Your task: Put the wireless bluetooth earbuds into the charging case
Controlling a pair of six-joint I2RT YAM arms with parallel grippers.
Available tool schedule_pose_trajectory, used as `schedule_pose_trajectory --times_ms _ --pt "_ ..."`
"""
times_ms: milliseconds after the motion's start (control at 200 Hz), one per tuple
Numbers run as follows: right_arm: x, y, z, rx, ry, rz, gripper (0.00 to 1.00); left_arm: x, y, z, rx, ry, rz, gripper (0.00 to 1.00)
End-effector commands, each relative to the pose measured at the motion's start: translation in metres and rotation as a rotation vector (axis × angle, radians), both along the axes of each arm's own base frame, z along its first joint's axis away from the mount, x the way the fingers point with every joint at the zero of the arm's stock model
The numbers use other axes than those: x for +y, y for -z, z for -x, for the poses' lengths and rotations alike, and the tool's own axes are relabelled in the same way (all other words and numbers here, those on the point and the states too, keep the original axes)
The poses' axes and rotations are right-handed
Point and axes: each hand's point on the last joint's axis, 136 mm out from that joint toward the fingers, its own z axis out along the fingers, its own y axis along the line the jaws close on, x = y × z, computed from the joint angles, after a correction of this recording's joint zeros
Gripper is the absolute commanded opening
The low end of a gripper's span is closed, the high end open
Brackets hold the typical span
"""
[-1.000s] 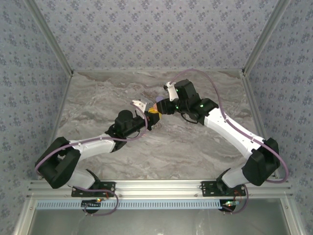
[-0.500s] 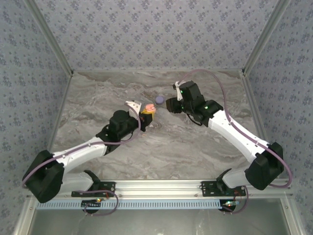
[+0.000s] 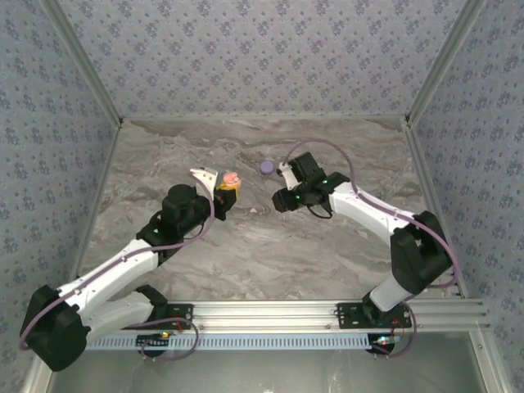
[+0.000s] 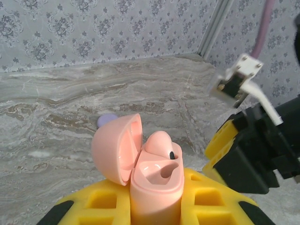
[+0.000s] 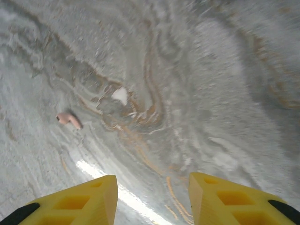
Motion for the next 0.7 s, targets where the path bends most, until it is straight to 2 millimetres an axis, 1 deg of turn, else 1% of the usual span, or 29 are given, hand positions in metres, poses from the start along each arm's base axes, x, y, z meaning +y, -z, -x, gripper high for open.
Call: schedule_pose_trajectory --times_ms 0,90,135,145,165,275,375,605,700 --pt "0.026 0.016 0.014 0.051 -0.135 -0.025 0.44 0.009 -0.009 0.002 -0.024 -0.021 -0.013 0.16" --pt "0.041 0.027 0.018 0.073 -0.184 -0.003 0.43 0.012 -0.012 0.005 -0.029 -0.024 -0.008 0.16" --pt "0.045 0.038 0.023 0.095 -0.2 0.018 0.42 0.013 -0.014 0.006 -0.031 -0.025 -0.006 0.16" --pt "0.05 0.031 0.019 0.078 -0.205 0.007 0.42 0.013 -0.014 0.006 -0.032 -0.027 -0.006 0.16" --pt "0.055 0.029 0.018 0.072 -0.213 0.005 0.41 0.014 -0.015 0.006 -0.033 -0.031 -0.007 0.16" --pt "0.071 0.039 0.022 0.101 -0.26 0.008 0.36 0.017 -0.018 0.009 -0.04 -0.034 -0.002 0.16" --pt "0.083 0.045 0.026 0.112 -0.299 0.026 0.34 0.018 -0.021 0.011 -0.045 -0.035 0.009 0.16" --pt "0.094 0.059 0.028 0.134 -0.338 0.07 0.33 0.02 -0.022 0.014 -0.046 -0.032 0.013 0.16" --pt "0.099 0.062 0.03 0.139 -0.354 0.078 0.33 0.021 -0.024 0.015 -0.053 -0.033 0.014 0.17"
